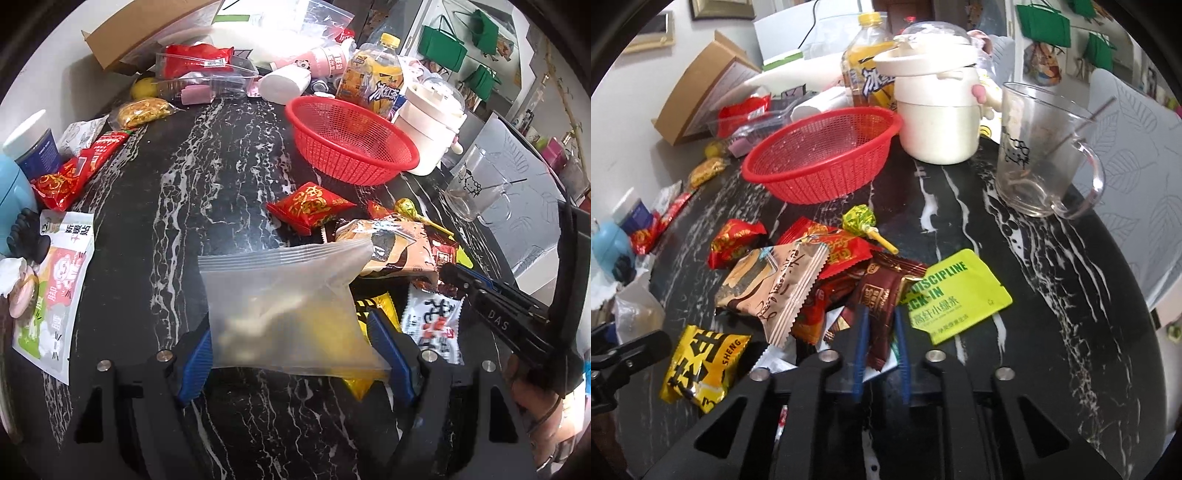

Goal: Organize snacks
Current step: 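Close the right gripper on the brown chocolate bar and lift it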

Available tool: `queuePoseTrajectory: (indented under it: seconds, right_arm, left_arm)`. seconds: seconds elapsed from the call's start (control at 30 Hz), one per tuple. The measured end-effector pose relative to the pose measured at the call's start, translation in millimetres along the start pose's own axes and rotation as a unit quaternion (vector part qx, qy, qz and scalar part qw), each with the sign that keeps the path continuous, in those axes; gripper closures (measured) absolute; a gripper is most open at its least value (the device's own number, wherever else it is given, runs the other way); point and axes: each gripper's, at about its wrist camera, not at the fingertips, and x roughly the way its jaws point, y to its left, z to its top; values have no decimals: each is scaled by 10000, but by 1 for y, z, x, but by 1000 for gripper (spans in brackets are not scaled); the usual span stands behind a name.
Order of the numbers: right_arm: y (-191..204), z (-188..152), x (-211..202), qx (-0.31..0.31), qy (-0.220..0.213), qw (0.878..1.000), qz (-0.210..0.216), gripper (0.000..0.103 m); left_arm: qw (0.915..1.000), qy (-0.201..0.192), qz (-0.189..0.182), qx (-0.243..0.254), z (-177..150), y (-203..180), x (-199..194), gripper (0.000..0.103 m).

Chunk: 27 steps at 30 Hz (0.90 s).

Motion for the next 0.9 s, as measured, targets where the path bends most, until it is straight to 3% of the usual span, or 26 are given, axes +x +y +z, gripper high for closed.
queuePoseTrajectory:
  seconds: [0.27, 0.5, 0.53, 0.63, 0.67, 0.9]
  right_arm:
    - [-2, -7, -20, -16, -256, 9993, 273, 99]
    - [-6, -11, -19, -19, -61, 9993, 375, 97]
    - [-7, -11, -17, 30, 8, 9993, 367, 92]
    - [-6, -11, -13, 56, 54, 9994, 340, 55]
    - [-5, -11, -13, 41, 13, 9995, 326, 47]
    - [8, 1, -7, -186, -144, 9996, 152, 47]
  left_arm:
    - [9999, -33, -58, 123, -1, -11, -3, 25]
    - [9998, -54, -66, 169, -4, -16, -8, 25]
    - [9998, -58, -72, 178, -4, -16, -8, 25]
    - [9998, -81, -48, 194, -5, -18, -10, 25]
    - [9998, -88, -40, 194, -5, -17, -10, 25]
    - [9998, -149, 45, 79, -5, -10, -15, 25]
